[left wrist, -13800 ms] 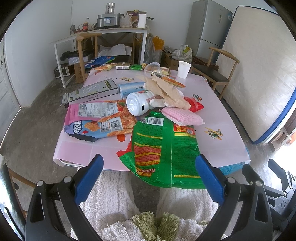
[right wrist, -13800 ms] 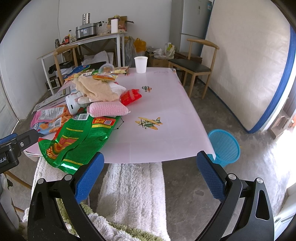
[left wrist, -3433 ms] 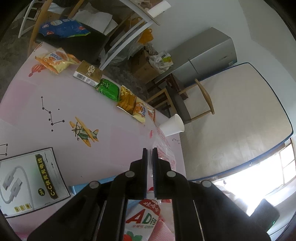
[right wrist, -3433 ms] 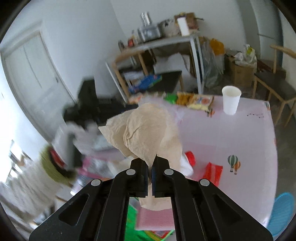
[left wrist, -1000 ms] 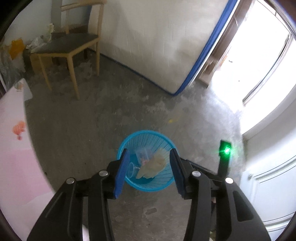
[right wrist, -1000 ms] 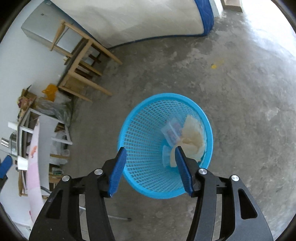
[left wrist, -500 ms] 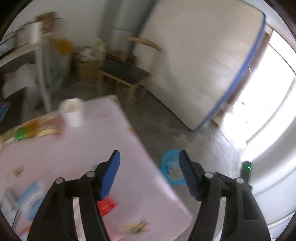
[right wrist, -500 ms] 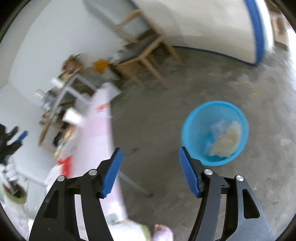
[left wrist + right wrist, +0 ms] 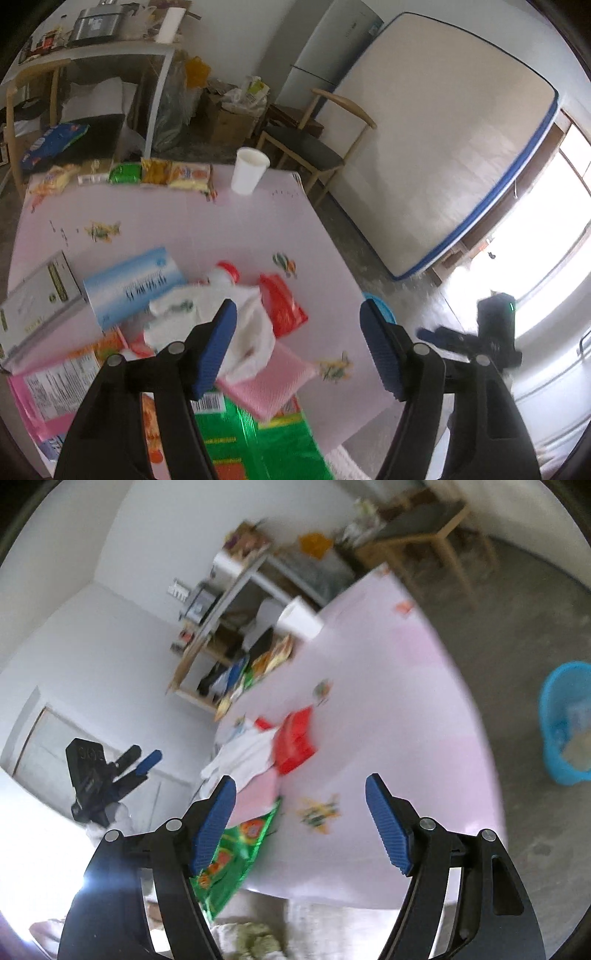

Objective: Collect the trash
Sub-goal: 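Move both tools back over the table, then grasp the red plastic bag with the right gripper while the left gripper grasps the white glove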

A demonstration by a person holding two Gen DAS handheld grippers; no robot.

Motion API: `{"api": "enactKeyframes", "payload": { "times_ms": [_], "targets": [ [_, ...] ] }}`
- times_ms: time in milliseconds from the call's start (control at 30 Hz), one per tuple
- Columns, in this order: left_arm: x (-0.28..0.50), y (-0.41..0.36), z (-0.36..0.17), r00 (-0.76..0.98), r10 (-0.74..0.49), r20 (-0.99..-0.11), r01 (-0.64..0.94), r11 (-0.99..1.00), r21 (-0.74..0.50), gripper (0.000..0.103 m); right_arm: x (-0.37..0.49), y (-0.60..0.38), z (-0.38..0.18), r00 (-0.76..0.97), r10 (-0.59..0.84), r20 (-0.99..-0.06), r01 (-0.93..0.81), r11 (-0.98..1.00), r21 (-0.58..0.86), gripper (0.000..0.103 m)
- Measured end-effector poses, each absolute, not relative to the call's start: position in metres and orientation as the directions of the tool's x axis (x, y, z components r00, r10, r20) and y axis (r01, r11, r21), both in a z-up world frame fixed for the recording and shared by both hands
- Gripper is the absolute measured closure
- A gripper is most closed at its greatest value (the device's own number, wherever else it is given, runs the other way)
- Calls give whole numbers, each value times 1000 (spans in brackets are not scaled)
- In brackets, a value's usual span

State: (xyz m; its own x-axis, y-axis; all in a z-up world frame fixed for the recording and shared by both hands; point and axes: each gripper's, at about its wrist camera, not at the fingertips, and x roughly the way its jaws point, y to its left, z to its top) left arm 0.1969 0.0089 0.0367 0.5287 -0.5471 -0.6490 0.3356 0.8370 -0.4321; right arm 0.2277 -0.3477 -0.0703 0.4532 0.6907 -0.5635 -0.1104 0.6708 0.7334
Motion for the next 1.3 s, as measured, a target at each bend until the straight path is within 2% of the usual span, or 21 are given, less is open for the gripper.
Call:
{"api": "enactKeyframes", "payload": {
  "times_ms": [100, 233, 533, 633, 700, 900, 1000, 1100, 1300],
  "targets": [
    [190, -3, 17, 521, -537, -663, 378, 842, -385, 36, 246, -311, -79, 404, 670, -623, -109, 711, 695, 34],
    [191, -25, -14, 513, -439, -737, 419, 878, -231, 36, 278, -278, -85, 360, 617, -700, -115, 774, 622, 34],
    [211, -41, -53, 496, -338, -800, 445, 890, -99, 36, 329, -213, -103, 298, 444, -845, -211, 894, 396, 34],
    [214, -45, -62, 489, -299, -819, 451, 891, -55, 44, 337, -195, -108, 288, 390, -875, -257, 911, 322, 35],
    [218, -44, -66, 477, -292, -829, 438, 897, -63, 55, 339, -184, -109, 286, 359, -888, -293, 916, 276, 36],
    [232, -30, -75, 437, -309, -845, 386, 913, -135, 79, 341, -183, -120, 274, 306, -912, -311, 925, 217, 58],
    [232, -29, -73, 442, -310, -842, 383, 914, -135, 90, 339, -191, -121, 281, 313, -907, -295, 928, 229, 63],
    [231, -28, -71, 456, -317, -832, 385, 913, -136, 94, 333, -204, -121, 289, 318, -903, -276, 931, 240, 67],
    [225, -23, -55, 510, -351, -785, 377, 912, -163, 96, 332, -215, -109, 315, 332, -889, -235, 935, 266, 69]
  ]
}}
